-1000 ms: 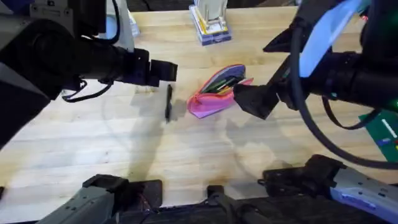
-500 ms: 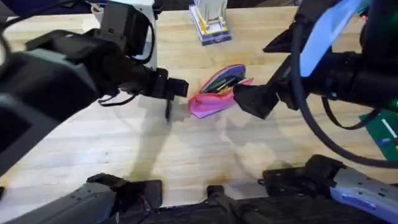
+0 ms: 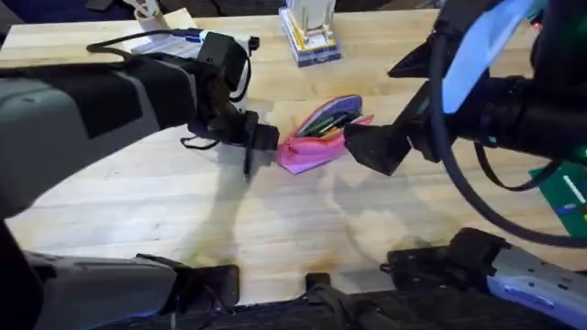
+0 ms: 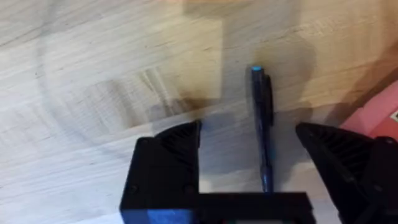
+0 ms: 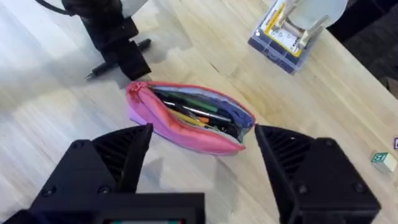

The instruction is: Unzip the bag, pick up the pens from the table one at a time and place them inside, then zip the bag closed.

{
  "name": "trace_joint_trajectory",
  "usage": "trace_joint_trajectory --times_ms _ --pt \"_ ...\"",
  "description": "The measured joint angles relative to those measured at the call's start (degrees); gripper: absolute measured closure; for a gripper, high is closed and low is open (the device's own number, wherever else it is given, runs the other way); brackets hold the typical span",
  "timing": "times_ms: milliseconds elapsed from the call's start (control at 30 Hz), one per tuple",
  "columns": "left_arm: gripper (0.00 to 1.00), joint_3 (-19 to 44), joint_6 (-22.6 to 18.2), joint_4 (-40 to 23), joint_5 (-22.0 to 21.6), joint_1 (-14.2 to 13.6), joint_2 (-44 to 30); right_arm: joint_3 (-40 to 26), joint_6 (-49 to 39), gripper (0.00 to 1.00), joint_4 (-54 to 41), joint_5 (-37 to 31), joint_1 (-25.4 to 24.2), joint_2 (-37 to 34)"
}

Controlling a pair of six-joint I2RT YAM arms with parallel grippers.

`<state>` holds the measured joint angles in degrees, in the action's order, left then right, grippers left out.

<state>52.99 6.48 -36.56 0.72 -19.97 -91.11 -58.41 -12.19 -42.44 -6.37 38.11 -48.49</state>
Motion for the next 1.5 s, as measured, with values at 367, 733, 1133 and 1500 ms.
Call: trace_joint_trajectory --times_ms 367,733,1133,1500 --pt "0.949 1.09 0.55 0.46 -0.47 0.39 -1.2 0.0 0.0 0.003 0.0 0.0 0.0 -0.02" --pt "0.958 4.67 0.61 -0.5 2.4 0.19 -3.02 0.0 0.49 0.003 -0.02 0.0 0.0 0.42" --pt "0.958 12.31 0.63 4.95 4.21 -4.72 10.19 0.0 4.65 0.003 -6.04 0.0 0.0 7.74" --pt "0.956 12.33 0.66 17.61 4.45 -22.78 15.48 0.0 12.44 0.003 -12.48 0.22 0.0 17.51"
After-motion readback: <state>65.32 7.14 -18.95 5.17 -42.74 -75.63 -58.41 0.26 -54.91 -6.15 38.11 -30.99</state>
